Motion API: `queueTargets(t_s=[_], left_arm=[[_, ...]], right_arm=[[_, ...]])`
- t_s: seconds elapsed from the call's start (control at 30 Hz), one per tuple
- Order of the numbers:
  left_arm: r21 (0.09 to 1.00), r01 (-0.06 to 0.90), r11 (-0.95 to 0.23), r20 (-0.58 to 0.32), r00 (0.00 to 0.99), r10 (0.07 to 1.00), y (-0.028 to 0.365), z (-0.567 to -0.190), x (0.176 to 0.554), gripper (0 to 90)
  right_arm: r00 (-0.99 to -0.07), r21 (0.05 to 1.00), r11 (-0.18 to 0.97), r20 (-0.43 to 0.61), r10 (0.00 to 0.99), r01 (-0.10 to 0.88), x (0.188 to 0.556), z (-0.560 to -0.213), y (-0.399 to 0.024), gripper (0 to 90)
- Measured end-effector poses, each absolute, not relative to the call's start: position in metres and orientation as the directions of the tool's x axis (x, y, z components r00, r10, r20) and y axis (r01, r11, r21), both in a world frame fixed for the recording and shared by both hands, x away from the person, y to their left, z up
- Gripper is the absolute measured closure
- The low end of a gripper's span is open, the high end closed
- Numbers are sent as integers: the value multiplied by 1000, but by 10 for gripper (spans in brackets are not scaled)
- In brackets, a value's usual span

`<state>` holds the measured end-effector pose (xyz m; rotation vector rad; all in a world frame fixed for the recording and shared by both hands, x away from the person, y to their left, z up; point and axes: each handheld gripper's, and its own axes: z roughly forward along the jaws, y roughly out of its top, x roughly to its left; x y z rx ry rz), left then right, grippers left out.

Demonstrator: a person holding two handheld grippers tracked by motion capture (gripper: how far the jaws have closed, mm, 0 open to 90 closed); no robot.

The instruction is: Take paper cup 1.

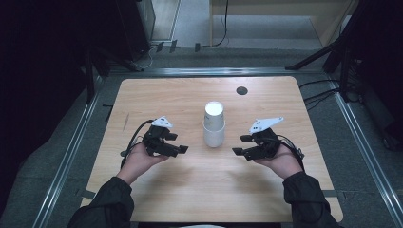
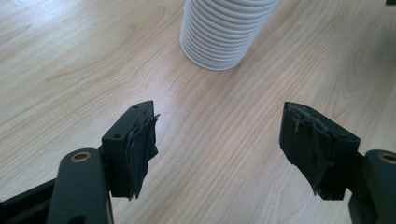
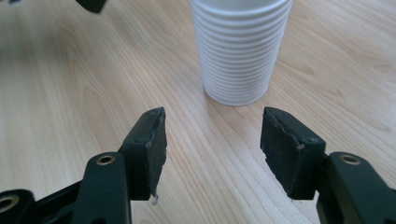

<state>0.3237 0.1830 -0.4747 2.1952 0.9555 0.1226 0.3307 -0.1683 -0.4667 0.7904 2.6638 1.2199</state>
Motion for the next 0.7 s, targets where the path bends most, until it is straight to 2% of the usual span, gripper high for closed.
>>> queueTargets(t_s=[0.07, 0.23, 0.33, 0.47, 0.5, 0.7], left_arm=[[656, 591, -469, -184, 728, 661, 182, -474, 322, 273], [657, 565, -500, -153, 749, 645, 181, -473, 318, 268], [660, 564, -497, -160, 751, 640, 182, -473, 318, 268], [661, 565, -493, -166, 751, 639, 182, -473, 318, 268], [662, 563, -494, -164, 752, 638, 182, -474, 319, 268], [660, 558, -504, -163, 761, 629, 181, -473, 317, 268]], right_arm=[[-860, 736, 533, 130, 493, 418, 332, -463, -168, 407], [-859, 716, 577, 63, 509, 394, 336, -450, -159, 403], [-874, 709, 600, 50, 483, 372, 340, -439, -154, 397], [-893, 698, 618, 66, 446, 361, 350, -428, -150, 347], [-899, 698, 625, 62, 435, 350, 356, -422, -148, 300], [-905, 694, 627, 85, 417, 354, 374, -411, -140, 278]])
